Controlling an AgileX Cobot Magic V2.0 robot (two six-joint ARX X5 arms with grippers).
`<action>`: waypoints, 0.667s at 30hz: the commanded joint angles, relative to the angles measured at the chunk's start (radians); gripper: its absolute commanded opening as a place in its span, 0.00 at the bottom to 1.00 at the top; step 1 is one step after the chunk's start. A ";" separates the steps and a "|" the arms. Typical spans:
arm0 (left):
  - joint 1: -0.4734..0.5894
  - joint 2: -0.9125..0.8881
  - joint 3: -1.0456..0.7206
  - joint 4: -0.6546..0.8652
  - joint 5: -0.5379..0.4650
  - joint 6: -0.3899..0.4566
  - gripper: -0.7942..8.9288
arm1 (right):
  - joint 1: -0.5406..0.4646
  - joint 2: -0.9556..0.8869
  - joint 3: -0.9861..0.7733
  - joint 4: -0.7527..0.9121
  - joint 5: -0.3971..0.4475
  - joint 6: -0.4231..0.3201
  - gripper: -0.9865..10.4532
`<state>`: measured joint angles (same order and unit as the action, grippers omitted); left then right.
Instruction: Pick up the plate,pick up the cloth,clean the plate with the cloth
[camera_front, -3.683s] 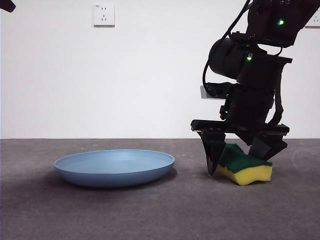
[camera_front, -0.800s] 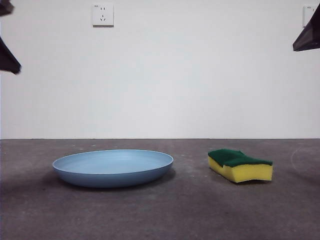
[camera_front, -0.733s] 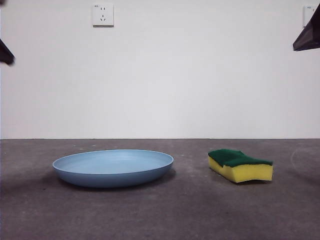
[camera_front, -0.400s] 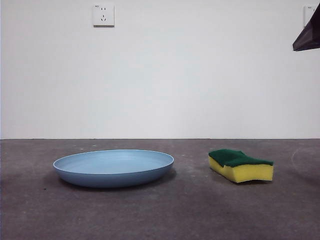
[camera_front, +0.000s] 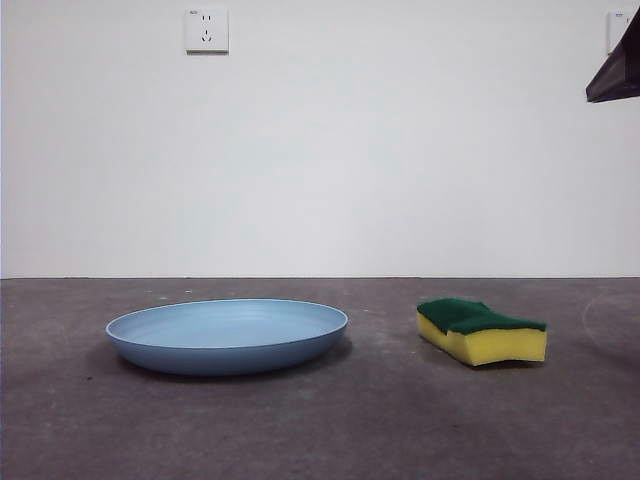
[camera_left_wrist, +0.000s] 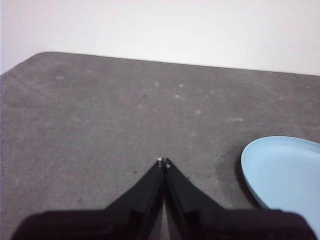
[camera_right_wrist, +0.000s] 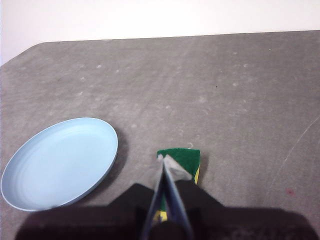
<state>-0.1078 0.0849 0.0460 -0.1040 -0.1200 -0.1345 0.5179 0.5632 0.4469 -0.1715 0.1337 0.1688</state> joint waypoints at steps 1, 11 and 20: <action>0.013 -0.018 -0.028 0.005 0.024 0.015 0.08 | 0.001 -0.002 -0.006 0.005 0.003 0.006 0.09; 0.043 -0.070 -0.043 -0.085 0.123 0.033 0.08 | 0.001 -0.002 -0.006 0.006 0.003 0.006 0.09; 0.045 -0.070 -0.042 -0.082 0.122 0.031 0.08 | 0.001 -0.002 -0.006 0.005 0.003 0.006 0.09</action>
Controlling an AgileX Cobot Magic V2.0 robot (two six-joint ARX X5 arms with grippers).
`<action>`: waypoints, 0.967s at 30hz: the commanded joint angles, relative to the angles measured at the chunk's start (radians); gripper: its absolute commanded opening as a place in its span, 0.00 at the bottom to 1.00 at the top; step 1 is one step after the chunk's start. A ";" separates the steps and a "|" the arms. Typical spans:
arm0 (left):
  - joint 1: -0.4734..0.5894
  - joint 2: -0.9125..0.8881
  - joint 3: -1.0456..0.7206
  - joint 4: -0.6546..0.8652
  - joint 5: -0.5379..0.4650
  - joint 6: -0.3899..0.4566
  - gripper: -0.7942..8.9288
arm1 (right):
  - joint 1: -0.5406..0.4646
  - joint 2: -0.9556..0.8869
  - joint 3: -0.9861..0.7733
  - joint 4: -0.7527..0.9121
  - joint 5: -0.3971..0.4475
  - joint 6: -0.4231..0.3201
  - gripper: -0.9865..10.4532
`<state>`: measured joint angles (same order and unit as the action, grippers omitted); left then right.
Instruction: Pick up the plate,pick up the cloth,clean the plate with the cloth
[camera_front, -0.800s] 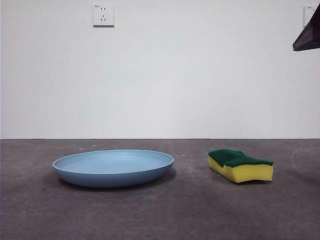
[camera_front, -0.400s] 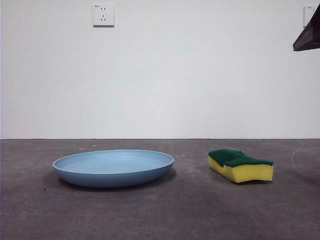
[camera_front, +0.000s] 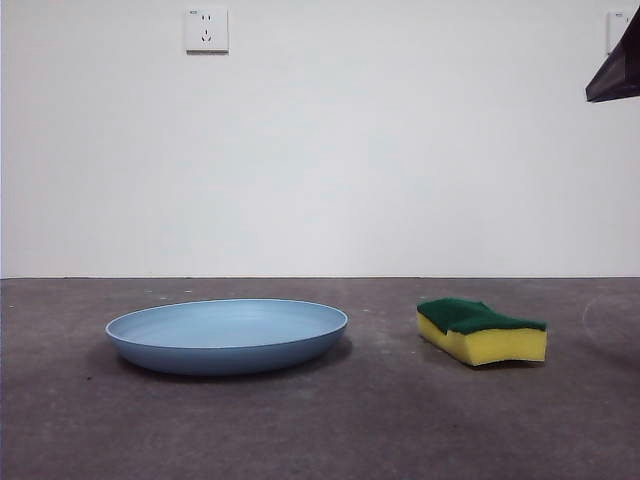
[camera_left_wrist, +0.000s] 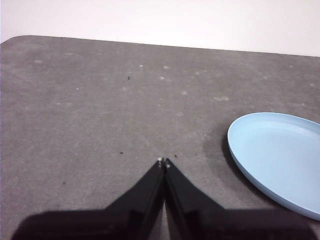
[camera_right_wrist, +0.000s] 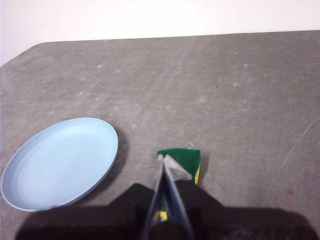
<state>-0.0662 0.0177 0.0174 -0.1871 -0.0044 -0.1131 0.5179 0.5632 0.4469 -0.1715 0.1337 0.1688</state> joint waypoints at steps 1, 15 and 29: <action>0.003 -0.003 -0.014 0.001 0.006 0.010 0.08 | 0.001 -0.002 -0.006 0.005 0.003 0.006 0.09; 0.003 -0.003 -0.014 0.002 0.007 0.010 0.08 | 0.001 -0.002 -0.006 0.005 0.003 0.006 0.09; 0.003 -0.003 -0.014 0.003 0.007 0.010 0.08 | -0.236 -0.146 -0.036 -0.062 0.074 -0.079 0.09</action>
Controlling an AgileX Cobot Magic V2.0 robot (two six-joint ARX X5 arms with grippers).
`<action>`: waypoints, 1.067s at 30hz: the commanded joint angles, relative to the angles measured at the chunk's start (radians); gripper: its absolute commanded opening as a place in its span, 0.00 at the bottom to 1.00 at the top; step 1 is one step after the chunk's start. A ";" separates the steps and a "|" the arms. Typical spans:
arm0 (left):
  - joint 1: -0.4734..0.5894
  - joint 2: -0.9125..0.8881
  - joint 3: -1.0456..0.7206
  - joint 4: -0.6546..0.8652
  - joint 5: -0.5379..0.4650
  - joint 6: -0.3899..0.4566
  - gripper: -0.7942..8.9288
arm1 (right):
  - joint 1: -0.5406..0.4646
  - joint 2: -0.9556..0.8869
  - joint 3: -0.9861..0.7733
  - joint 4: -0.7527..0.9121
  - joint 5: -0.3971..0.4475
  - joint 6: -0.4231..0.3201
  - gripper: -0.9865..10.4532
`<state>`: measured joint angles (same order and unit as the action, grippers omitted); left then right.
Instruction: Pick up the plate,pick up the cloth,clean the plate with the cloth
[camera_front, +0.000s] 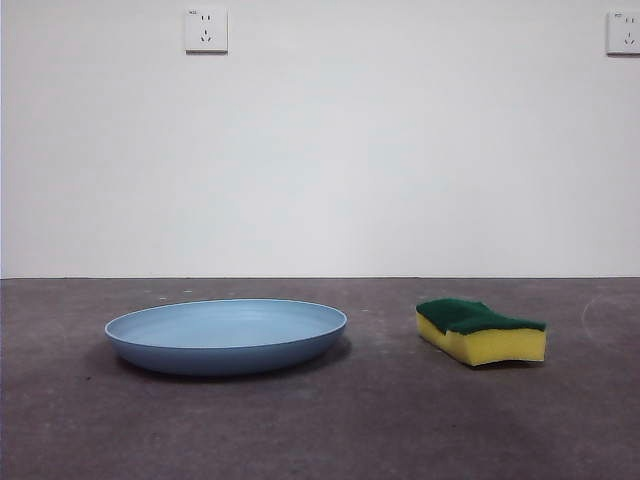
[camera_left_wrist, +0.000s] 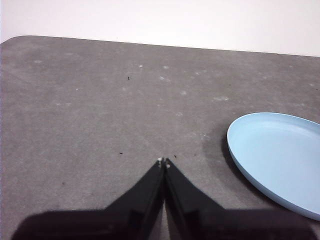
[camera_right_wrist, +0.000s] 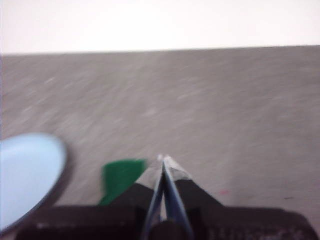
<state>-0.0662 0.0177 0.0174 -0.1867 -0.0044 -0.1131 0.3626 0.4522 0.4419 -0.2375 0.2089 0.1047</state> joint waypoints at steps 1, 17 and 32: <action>0.003 -0.003 -0.014 0.002 0.007 0.010 0.08 | -0.119 -0.057 -0.042 0.005 -0.001 -0.011 0.09; 0.003 -0.003 -0.014 0.002 0.007 0.010 0.08 | -0.412 -0.451 -0.367 0.006 -0.266 -0.007 0.09; 0.003 -0.003 -0.014 0.003 0.007 0.010 0.08 | -0.394 -0.451 -0.426 0.032 -0.259 0.036 0.09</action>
